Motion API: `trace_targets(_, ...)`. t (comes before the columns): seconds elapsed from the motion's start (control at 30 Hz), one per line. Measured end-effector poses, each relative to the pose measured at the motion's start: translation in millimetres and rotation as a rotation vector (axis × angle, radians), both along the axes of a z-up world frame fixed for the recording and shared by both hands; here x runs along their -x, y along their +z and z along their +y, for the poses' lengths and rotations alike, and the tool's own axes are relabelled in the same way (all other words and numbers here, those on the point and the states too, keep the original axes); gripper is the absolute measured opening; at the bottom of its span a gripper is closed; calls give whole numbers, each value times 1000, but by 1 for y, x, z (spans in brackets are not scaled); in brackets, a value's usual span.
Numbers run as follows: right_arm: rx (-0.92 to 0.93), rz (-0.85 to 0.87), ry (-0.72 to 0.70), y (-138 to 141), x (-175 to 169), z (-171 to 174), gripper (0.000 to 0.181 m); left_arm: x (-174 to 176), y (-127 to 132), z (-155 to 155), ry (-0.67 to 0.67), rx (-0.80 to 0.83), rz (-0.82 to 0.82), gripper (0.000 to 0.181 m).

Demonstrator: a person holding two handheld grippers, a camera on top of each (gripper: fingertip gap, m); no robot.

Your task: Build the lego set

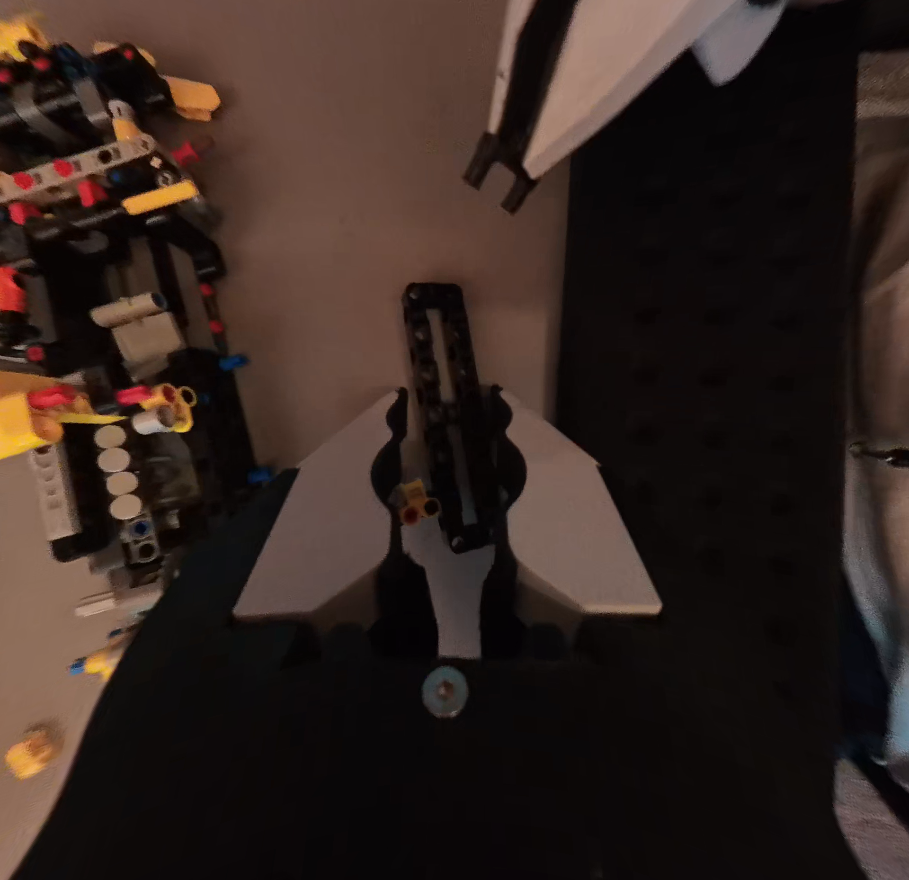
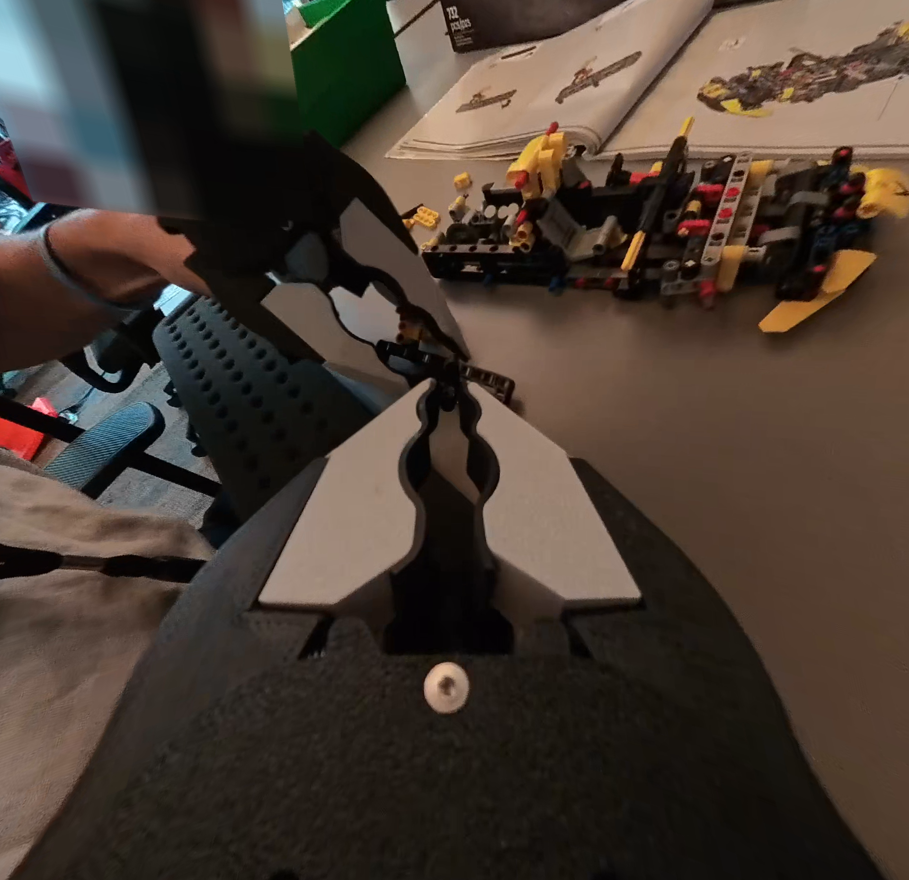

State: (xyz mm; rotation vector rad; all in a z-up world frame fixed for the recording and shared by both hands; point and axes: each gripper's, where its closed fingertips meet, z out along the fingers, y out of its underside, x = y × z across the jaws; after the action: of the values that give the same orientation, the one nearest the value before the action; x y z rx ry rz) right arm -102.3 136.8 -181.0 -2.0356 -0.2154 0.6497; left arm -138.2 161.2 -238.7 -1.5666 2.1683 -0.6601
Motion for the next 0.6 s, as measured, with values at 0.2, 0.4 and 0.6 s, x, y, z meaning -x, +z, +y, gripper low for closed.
trace_targets(0.2, 50, 32, -1, -6, 0, 2, 7, -9, -3, -2, 45, 27, 25, 28)
trace_targets(0.4, 88, -103, -101, -17, -4, 11, 6, -14, 11, -9, 108, -62, -74, 28)
trace_targets(0.6, 147, -185, -116, -26, 10, 12, 7, -10, 13, -11, 90, -224, -67, 27)
